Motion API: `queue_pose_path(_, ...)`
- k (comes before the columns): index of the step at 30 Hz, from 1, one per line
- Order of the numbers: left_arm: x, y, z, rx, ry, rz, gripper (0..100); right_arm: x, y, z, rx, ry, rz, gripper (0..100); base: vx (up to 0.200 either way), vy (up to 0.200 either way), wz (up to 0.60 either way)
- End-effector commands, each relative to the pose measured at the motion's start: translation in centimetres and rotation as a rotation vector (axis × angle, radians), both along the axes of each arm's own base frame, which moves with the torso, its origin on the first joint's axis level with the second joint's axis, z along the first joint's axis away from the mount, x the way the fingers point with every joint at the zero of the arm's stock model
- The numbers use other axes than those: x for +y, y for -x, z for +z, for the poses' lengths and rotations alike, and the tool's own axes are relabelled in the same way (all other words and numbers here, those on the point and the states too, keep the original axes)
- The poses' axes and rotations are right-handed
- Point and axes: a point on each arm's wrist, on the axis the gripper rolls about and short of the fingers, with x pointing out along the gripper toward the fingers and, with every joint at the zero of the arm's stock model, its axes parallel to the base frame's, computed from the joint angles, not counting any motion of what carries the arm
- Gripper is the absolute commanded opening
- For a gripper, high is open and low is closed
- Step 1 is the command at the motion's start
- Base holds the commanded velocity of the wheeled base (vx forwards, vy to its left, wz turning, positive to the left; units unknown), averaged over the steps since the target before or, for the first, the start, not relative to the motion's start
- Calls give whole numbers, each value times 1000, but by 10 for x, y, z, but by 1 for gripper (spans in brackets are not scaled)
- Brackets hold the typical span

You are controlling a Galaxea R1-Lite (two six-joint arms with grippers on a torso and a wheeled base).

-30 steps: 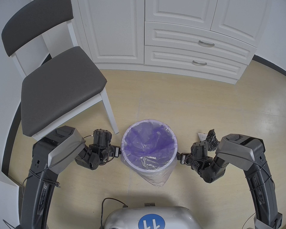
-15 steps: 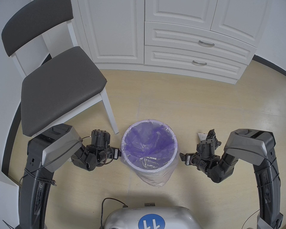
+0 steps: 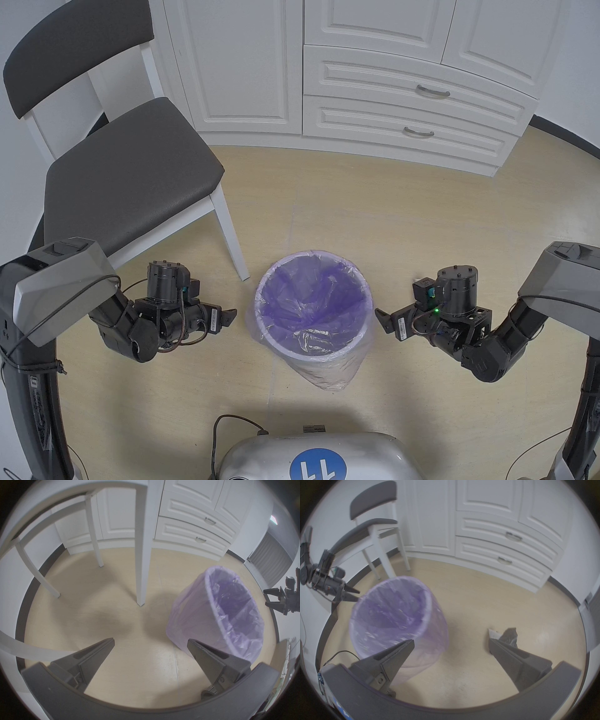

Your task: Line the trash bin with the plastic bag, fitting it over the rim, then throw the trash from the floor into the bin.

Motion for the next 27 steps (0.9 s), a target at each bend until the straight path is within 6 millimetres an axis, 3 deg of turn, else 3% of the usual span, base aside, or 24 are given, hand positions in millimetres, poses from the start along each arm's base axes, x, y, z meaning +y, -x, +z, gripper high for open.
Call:
queue_pose_path(1,7,14,28,-65,16,3,100,50,13,34,-88,32,128,100,0,0,0)
queue_pose_path(9,18,23,50,-102,46,-8,100,95,4,37,-89,183,255,100,0,0,0)
queue_pose_path(16,19,27,62,-133,54,-11,100,134,-20,11,-112,252,236,100,0,0,0)
queue_pose_path(27,18,25,61,-133,50,-5,100,164,-46,-3,-52,289,182,100,0,0,0)
